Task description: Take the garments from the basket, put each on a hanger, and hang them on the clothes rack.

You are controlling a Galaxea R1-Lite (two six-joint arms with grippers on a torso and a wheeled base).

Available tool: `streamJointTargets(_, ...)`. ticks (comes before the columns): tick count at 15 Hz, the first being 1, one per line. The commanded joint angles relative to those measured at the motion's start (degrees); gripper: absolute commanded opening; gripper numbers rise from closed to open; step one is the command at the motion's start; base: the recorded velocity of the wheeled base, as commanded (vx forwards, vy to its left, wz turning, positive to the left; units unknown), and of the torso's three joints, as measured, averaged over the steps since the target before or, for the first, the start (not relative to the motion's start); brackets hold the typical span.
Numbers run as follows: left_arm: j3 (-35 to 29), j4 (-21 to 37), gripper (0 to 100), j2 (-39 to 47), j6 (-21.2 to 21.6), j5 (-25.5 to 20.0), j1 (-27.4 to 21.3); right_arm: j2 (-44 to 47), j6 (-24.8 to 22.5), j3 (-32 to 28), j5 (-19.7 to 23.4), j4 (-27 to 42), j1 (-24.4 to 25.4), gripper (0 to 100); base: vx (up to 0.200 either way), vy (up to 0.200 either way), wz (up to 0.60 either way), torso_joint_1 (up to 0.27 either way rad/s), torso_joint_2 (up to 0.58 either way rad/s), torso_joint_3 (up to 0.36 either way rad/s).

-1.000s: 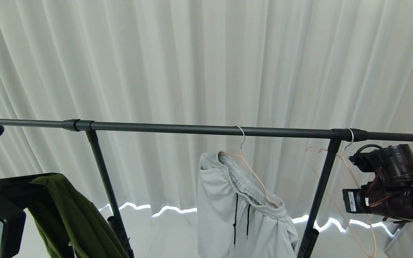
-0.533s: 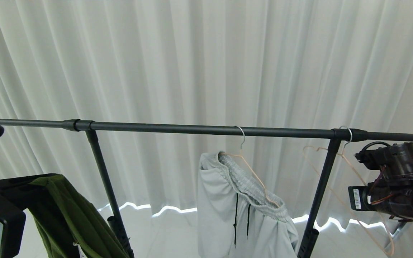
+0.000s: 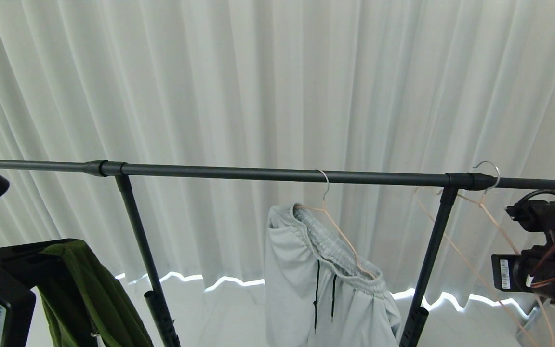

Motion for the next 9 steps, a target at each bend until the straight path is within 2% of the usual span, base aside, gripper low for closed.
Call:
streamJointTargets(1,0.1,0.0,0,0.0,0.0,0.0,0.0,-6.4,-0.1,3.5,-0.1,0.6,0.4,0,-0.200,0.000,0.00,0.002,0.00,-0.002)
streamJointTargets(9,0.1,0.0,0,0.2,0.1,0.0,-0.1,-13.0,-0.6,8.5,-0.5,4.2,0.4,0,-0.200,0.000,0.00,-0.002,0.00,0.003)
